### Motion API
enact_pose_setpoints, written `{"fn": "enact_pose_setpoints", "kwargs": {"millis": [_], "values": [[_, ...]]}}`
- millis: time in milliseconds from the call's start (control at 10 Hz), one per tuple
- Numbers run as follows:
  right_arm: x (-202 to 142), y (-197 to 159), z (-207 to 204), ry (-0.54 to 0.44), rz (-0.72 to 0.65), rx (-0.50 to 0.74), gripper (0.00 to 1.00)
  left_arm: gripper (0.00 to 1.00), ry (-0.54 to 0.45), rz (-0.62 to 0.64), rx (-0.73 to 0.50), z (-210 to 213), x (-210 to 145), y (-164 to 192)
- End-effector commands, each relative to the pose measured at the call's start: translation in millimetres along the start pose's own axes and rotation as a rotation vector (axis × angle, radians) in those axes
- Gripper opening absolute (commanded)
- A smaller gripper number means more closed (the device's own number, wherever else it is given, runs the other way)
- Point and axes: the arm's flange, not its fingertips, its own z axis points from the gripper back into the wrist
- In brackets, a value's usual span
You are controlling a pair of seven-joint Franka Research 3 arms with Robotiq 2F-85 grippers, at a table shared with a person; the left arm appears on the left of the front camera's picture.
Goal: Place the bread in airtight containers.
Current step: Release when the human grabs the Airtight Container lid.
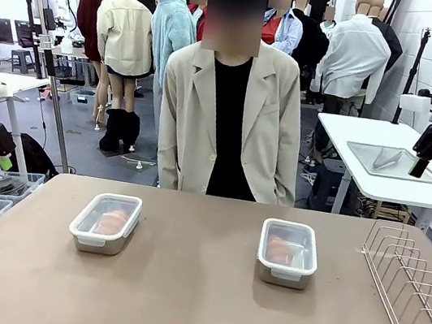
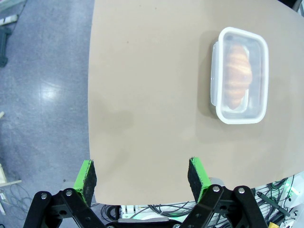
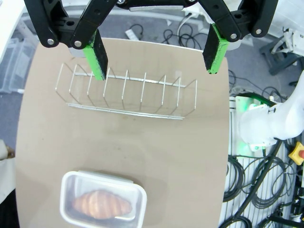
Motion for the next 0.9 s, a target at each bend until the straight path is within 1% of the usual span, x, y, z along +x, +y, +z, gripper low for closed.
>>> {"fn": "enact_pose_setpoints", "kwargs": {"millis": [0, 800], "values": [[-0.7, 1.6, 1.1, 0.009, 0.002, 0.003, 1.0, 1.0, -0.01, 0.015, 0.008, -0.2, -0.9, 0.1], [-0.7, 1.6, 1.1, 0.009, 0.002, 0.003, 1.0, 1.0, -0.01, 0.015, 0.008, -0.2, -0.9, 0.1]]}}
